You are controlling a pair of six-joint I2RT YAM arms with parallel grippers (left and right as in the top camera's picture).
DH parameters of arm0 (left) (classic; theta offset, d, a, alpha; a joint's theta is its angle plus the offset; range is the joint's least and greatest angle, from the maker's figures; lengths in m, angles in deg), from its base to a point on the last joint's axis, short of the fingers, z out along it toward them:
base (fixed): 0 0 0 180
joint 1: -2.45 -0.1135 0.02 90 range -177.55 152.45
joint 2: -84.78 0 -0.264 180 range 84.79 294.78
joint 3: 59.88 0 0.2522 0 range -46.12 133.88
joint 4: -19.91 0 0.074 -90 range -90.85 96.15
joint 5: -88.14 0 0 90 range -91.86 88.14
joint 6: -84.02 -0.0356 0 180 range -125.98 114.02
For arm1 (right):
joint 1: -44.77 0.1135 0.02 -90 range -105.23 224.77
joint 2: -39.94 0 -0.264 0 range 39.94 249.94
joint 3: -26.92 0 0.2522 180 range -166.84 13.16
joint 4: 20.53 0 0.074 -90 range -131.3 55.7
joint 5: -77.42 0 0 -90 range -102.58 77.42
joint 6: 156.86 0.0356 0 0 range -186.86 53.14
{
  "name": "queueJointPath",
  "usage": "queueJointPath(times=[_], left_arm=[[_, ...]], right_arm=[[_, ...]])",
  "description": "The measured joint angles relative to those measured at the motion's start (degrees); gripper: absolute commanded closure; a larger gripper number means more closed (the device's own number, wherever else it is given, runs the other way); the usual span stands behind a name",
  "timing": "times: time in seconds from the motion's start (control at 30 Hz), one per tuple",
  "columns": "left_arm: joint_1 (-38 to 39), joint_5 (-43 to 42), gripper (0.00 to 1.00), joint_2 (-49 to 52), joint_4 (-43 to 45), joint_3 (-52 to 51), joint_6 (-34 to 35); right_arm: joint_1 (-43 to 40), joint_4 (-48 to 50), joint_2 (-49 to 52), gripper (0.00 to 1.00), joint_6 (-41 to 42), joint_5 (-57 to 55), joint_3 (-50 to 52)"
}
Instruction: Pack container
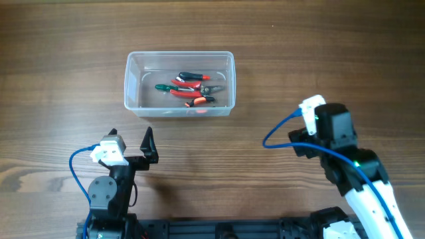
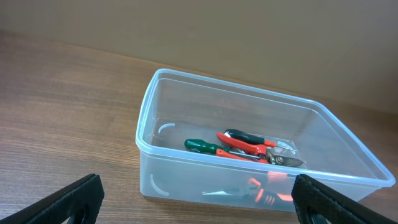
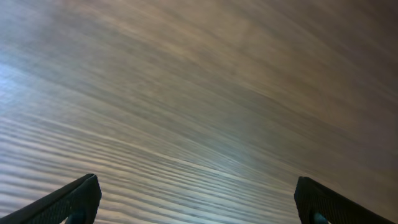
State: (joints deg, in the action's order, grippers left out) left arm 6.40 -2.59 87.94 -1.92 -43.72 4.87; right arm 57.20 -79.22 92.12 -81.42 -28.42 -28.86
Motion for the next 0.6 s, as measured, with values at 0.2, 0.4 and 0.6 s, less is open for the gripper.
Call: queueJointPath(times=[0.2, 0.4, 0.6], left_arm=[[0.00, 0.00, 0.00, 0.00, 0.00, 0.00, 0.00], [0.00, 0.00, 0.00, 0.00, 0.00, 0.00, 0.00], [0.00, 0.00, 0.00, 0.00, 0.00, 0.00, 0.00]], right_arm=[[-2.58, -3.04, -6.93, 0.00, -6.86, -3.52, 0.17], [-4.39, -2.08, -15.72, 0.01, -12.83, 0.72, 0.28], [-5.38, -2.12, -17.77, 0.00, -14.29, 3.82, 0.28]])
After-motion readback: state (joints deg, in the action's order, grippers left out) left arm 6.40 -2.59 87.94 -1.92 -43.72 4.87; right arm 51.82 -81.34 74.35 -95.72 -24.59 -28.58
